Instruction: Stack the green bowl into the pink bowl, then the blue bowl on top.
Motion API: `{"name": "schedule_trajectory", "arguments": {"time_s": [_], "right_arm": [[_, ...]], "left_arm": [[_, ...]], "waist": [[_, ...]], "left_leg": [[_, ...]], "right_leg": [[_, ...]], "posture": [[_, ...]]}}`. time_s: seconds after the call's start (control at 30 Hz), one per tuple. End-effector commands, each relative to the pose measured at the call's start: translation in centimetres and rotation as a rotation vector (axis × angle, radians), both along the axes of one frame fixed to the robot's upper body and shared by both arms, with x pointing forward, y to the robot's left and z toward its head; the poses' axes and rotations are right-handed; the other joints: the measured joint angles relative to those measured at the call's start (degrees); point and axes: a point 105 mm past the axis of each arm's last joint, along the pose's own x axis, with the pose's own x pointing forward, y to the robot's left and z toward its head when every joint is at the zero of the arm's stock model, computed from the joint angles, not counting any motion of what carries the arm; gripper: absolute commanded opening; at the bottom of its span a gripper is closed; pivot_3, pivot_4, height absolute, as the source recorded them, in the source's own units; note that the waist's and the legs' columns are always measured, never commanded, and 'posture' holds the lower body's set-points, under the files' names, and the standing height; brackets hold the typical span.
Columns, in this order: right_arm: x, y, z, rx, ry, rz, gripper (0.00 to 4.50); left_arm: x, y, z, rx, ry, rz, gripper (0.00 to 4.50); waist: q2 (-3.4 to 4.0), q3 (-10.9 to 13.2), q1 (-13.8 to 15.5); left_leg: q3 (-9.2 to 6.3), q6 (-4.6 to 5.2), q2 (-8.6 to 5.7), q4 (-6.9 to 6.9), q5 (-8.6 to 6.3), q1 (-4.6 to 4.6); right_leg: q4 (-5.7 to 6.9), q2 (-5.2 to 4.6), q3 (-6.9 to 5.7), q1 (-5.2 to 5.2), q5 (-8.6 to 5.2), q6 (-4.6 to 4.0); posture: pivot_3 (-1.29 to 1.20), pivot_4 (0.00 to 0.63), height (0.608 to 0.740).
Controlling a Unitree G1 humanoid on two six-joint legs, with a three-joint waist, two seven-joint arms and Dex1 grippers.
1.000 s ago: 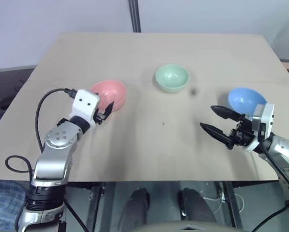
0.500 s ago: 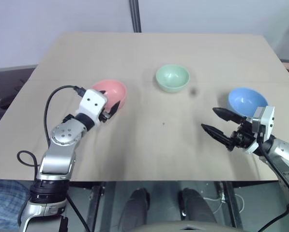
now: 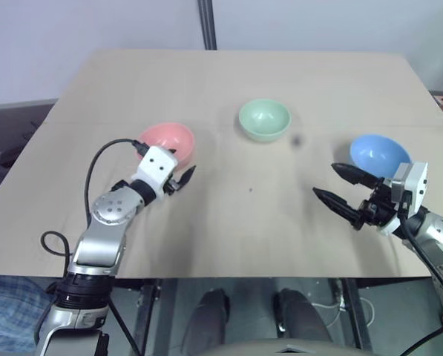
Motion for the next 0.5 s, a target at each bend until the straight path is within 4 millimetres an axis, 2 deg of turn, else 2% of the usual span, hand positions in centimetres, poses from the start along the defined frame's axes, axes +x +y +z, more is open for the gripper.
{"name": "schedule_trajectory", "arguments": {"time_s": [0.03,0.23,0.33,0.43,0.5], "right_arm": [[-0.3,-0.2,1.0,-0.018,-0.055,-0.005,3.67],[-0.1,-0.2,1.0,-0.019,-0.059,-0.008,3.67],[-0.1,-0.2,1.0,-0.021,-0.06,-0.011,3.67],[-0.1,-0.3,1.0,-0.021,-0.061,-0.015,3.67],[-0.1,-0.3,1.0,-0.021,-0.061,-0.015,3.67]], "left_arm": [[0.3,0.7,0.3,0.036,-0.016,0.03,3.2],[0.7,1.1,-1.1,0.073,0.032,0.049,3.2],[0.9,1.2,-1.1,0.068,0.033,0.061,3.2],[1.1,1.1,-1.0,0.067,0.03,0.062,2.5],[1.1,1.1,-1.0,0.068,0.03,0.062,1.59]], "waist": [[0.0,0.0,0.01],[0.0,0.0,0.01],[0.0,0.0,0.02],[0.0,0.0,0.02],[0.0,0.0,0.02]], "left_leg": [[0.0,0.0,0.0,0.0,0.0,0.0],[0.0,0.0,0.0,0.0,0.0,0.0],[0.0,0.0,0.0,0.0,0.0,0.0],[-0.01,0.0,0.0,0.0,0.0,0.0],[0.0,0.0,0.0,0.0,0.0,0.0]], "right_leg": [[0.0,0.0,0.0,0.0,0.0,0.0],[0.0,0.0,0.0,0.0,0.0,0.0],[0.01,0.0,0.0,0.0,0.0,0.0],[0.01,0.0,0.0,0.0,0.0,0.0],[0.01,0.0,0.0,0.0,0.0,0.0]], "posture": [[0.0,0.15,0.74],[0.0,0.15,0.74],[0.0,0.15,0.74],[0.0,0.15,0.74],[0.0,0.15,0.74]]}}
